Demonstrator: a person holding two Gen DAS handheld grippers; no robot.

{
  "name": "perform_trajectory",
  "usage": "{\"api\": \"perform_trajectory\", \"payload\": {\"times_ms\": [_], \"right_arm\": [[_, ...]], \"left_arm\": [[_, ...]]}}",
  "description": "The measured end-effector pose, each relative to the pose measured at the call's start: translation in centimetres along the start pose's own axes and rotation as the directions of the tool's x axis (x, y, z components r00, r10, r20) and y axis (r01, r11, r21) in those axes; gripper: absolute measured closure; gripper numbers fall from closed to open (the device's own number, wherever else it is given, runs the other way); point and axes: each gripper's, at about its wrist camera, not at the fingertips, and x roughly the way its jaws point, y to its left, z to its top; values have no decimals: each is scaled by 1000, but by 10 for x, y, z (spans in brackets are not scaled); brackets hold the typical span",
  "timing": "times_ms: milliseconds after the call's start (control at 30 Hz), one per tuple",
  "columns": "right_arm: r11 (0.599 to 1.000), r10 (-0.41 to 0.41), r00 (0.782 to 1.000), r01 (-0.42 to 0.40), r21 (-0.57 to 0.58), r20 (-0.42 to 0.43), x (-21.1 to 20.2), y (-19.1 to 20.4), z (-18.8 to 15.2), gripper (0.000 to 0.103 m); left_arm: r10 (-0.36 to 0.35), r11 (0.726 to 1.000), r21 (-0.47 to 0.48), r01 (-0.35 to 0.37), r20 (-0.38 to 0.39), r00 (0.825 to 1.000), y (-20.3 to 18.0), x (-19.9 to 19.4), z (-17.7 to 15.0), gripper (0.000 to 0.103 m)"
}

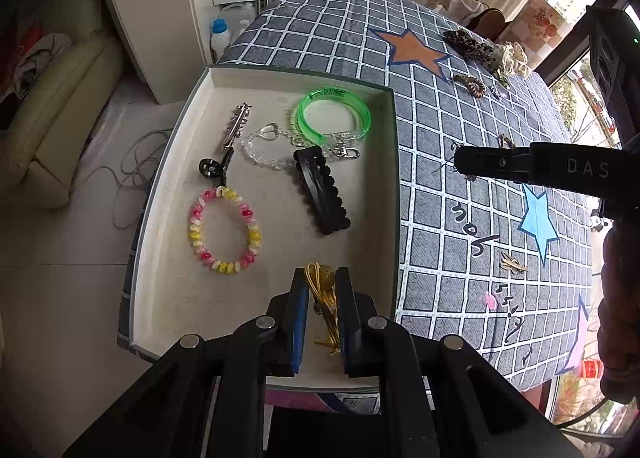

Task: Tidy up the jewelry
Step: 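Carry the silver charm to the tray with right tool while left tool drops hair tie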

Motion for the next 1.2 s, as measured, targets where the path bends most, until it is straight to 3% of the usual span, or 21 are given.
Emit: {"api": "perform_trajectory", "payload": {"times_ms": [333,633,933,1200], "right_arm": [[992,46,997,-53,-113,-60,39,56,14,87],[986,52,991,-71,-150,-123,81,83,14,87],[984,26,985,-55,-170,-169,114,92,13,87],[983,-4,982,-31,-179,-189,133,93,15,87]], "left_arm": [[61,991,-122,-61,-7,998,49,12,-6,83],[101,979,-171,-108,-47,994,74,41,-15,83],[115,970,-205,-129,-76,990,80,61,-17,83],[155,970,-177,-167,-80,985,75,70,-13,82]]}}
